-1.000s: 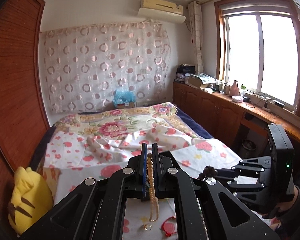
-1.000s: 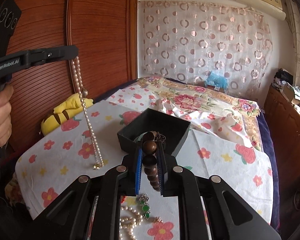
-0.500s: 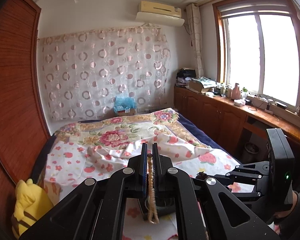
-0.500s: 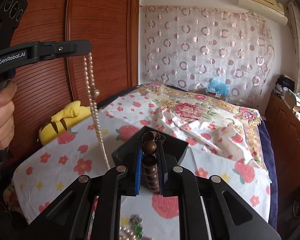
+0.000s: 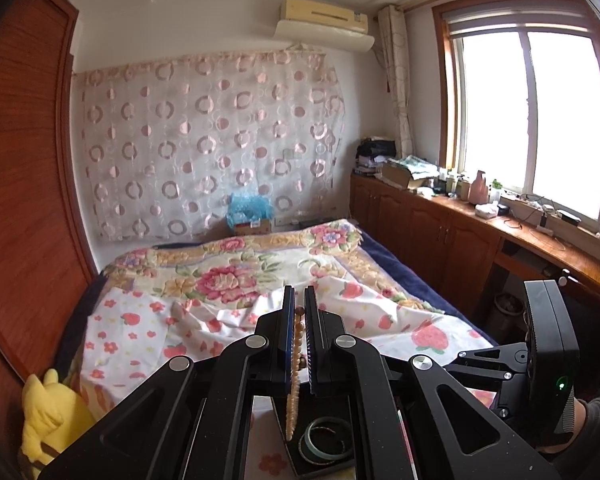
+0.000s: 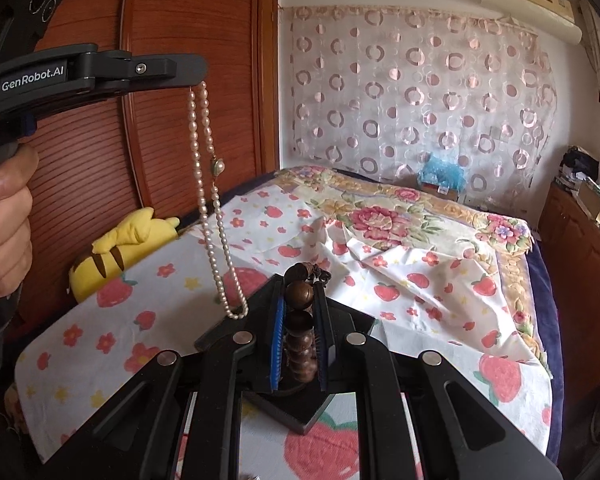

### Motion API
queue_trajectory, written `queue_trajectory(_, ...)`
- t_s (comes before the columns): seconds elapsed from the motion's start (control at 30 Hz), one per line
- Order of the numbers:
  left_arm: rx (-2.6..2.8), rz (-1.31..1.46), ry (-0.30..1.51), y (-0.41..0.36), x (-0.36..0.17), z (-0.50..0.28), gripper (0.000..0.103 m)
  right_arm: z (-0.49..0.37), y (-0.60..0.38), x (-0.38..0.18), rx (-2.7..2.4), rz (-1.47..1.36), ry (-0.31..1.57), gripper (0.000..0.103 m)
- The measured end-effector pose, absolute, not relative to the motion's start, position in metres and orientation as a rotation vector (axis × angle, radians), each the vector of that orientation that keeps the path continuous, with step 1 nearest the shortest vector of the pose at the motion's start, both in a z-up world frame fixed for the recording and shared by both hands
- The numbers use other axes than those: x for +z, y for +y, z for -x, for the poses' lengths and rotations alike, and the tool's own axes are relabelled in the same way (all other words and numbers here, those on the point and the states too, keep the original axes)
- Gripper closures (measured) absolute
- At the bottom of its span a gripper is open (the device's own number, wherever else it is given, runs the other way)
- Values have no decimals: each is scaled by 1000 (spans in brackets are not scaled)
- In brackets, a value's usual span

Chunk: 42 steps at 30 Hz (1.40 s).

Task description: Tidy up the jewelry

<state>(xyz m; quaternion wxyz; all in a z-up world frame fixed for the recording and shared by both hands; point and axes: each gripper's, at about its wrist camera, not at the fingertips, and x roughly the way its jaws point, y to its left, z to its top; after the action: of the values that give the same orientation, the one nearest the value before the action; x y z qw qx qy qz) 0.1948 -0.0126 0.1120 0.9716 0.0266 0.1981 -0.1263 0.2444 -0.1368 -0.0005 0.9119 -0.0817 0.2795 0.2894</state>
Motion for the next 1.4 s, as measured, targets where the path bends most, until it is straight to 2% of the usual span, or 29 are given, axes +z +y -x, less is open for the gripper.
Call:
queue_trajectory(0.43, -260, -63, 530, -13, 53, -245, 99, -278, -136, -50, 580, 160, 684, 88)
queue_trajectory(0.57, -262, -80, 554, -16, 40, -249, 99, -278, -140, -53, 580, 141, 688, 85)
queue_trajectory(0.63, -265, -76, 566, -17, 35, -250, 99, -276, -142, -52, 582, 138, 686, 79)
queue_trajectory(0.97, -291, -75, 629, -20, 5, -224, 99, -235, -162, -49, 555, 126, 675, 78)
queue_trajectory(1.07, -301, -84, 655, -22, -8, -211, 96, -210, -168, -54, 542, 132, 677, 77)
queue_trajectory(1.13, -305, -83, 667, -23, -16, -201, 87, -197, -171, -57, 536, 130, 683, 76)
queue_trajectory(1.4, -328, -94, 702, -23, -36, -153, 83, -135, -181, -79, 511, 142, 722, 76)
